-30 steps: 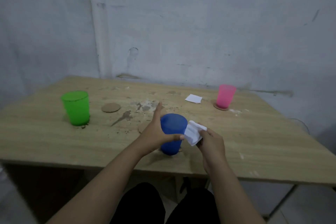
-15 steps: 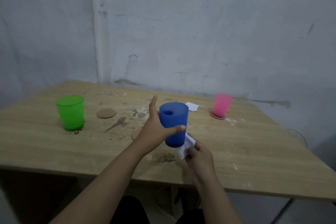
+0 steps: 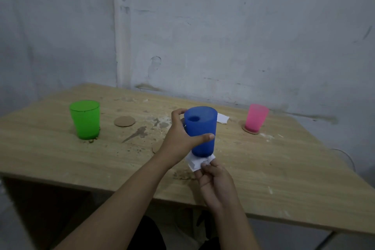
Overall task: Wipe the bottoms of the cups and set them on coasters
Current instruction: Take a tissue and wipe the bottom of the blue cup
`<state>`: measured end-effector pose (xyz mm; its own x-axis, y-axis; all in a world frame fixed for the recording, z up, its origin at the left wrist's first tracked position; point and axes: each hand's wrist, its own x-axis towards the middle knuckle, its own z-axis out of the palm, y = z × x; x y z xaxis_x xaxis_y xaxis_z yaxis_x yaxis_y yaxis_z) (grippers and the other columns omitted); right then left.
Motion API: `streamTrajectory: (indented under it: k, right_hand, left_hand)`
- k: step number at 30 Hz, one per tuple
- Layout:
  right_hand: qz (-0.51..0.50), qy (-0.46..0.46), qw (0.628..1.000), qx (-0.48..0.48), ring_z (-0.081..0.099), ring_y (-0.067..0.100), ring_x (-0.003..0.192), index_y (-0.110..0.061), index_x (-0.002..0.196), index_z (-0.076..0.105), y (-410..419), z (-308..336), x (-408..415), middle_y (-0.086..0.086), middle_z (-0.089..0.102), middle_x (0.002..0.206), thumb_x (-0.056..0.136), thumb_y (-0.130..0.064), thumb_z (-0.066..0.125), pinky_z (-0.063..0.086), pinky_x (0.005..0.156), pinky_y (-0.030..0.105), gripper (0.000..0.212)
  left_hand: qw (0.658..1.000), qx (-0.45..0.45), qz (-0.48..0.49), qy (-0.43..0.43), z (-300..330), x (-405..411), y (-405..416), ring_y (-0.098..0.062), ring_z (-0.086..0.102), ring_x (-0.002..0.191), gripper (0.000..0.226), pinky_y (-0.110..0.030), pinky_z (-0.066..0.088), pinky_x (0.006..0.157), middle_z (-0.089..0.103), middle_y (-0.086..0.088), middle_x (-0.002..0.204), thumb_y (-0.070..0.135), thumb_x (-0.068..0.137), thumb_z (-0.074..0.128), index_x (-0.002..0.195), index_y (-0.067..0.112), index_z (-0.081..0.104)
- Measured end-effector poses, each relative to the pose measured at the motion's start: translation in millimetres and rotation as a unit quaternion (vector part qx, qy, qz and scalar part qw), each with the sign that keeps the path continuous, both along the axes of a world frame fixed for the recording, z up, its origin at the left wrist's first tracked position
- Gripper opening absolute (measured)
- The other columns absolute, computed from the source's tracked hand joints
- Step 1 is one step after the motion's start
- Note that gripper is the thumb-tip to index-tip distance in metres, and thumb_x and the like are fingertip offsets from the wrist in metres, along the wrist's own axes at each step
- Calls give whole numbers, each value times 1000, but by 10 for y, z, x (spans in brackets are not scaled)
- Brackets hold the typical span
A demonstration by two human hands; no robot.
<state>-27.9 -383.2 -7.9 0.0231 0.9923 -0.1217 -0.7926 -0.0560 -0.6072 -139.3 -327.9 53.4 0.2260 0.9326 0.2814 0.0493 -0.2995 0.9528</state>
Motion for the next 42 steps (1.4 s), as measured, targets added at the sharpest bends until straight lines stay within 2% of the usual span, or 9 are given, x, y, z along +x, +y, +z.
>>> streamTrajectory:
  k: [3,7,10,18,22,27,32,38,42]
  right_hand:
    - [10,18,1000,10,63,29,111,-1,124,51,-57,50,19,22,62,122,88,10,35,54,91,37,41]
    - [-15,35,999,11,62,32,111,6,126,49,-94,44,101,26,62,121,80,10,38,50,93,41,47]
    - [-28,36,999,24,60,31,114,4,127,49,-76,67,144,25,61,123,86,8,30,48,97,40,45]
    - [-59,106,993,-10,64,29,110,-1,119,54,-24,106,-57,22,66,115,96,-43,36,50,96,39,51]
    - [-76,78,994,-19,65,28,107,-1,125,51,-10,36,-57,21,66,116,98,-20,40,53,90,41,35]
    - [-59,33,997,-24,65,30,106,1,124,51,-81,19,36,23,64,118,93,0,40,54,88,39,33]
    - [-81,18,996,-39,68,28,100,0,121,53,-88,53,76,24,64,117,92,1,39,56,85,35,32]
    - [-58,58,997,11,64,28,109,-1,124,53,-73,127,16,21,62,123,95,-4,39,54,90,37,33]
    - [-56,38,998,15,64,29,109,4,122,53,-125,115,12,21,63,121,94,1,32,54,90,37,36]
  left_hand:
    - [1000,9,3,-8,2,-25,20,-11,56,105,71,-17,49,75,50,6,123,25,70,82,119,27,30]
    - [1000,19,13,0,-12,-79,37,-2,56,101,66,-18,51,71,52,6,121,26,70,82,117,24,34]
    - [1000,0,16,-18,-37,-88,14,-12,58,106,66,-19,51,73,54,4,125,27,70,82,119,23,38]
    - [999,3,16,-34,-93,-44,-68,-12,57,110,64,-19,52,75,55,6,125,27,70,82,119,21,42]
    - [999,12,13,-33,-105,-47,-85,-8,58,109,63,-14,53,70,55,8,124,27,70,81,119,21,41]
    - [999,9,18,-49,-108,-79,-80,-3,57,105,60,-12,52,68,55,8,121,26,71,81,116,24,41]
    - [998,4,11,-61,-54,-81,-90,1,57,102,61,-11,52,65,55,11,119,28,71,80,117,26,41]
    - [999,22,2,-48,-61,-75,-101,-11,59,109,63,-25,55,79,56,4,124,28,71,81,119,20,41]
    - [998,13,20,-65,-47,-133,-68,-1,57,104,60,-13,54,68,54,8,123,26,71,80,117,25,40]
